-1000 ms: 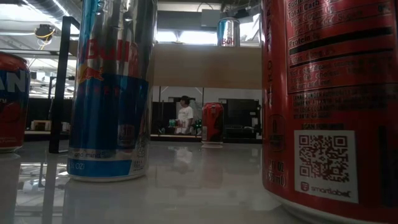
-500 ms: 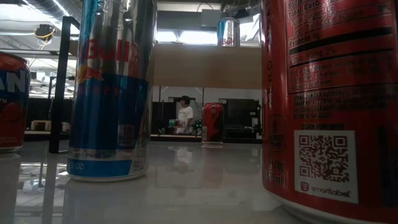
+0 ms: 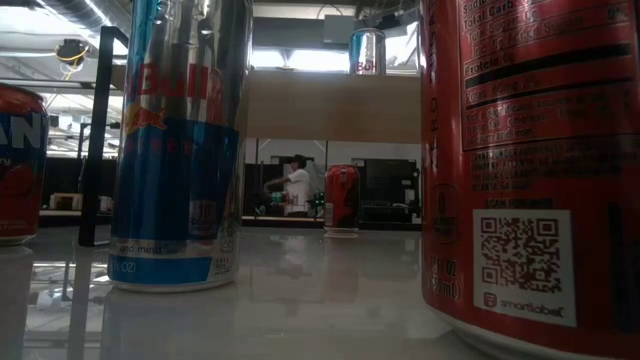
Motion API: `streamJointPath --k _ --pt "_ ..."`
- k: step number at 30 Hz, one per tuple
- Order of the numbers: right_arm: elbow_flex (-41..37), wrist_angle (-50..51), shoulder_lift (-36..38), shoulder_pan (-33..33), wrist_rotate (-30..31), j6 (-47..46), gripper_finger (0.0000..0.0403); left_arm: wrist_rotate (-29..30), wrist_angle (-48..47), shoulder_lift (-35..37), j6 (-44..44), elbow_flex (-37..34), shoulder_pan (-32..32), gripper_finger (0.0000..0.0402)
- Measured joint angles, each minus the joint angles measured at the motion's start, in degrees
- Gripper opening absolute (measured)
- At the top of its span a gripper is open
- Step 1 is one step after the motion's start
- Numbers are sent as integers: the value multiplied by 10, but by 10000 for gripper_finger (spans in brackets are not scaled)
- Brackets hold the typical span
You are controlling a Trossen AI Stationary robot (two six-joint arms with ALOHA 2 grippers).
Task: Place canned beverage on shelf
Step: Put the top blue soda can on the shelf
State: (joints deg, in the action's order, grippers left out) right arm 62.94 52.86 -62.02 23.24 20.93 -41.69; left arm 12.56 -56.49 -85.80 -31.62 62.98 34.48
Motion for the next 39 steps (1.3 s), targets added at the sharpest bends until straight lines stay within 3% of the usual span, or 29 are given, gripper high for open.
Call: streamJointPath --k 9,26,33,39 --pt "0 0 0 0 0 0 342 0 -25 -1 2 33 0 220" --pt "0 0 0 0 0 0 342 40 -227 -1 80 295 -7 220" --pt "0 0 0 0 0 0 342 63 -278 0 136 404 -53 219" --pt "0 0 0 0 0 0 342 58 -293 0 232 456 -120 219"
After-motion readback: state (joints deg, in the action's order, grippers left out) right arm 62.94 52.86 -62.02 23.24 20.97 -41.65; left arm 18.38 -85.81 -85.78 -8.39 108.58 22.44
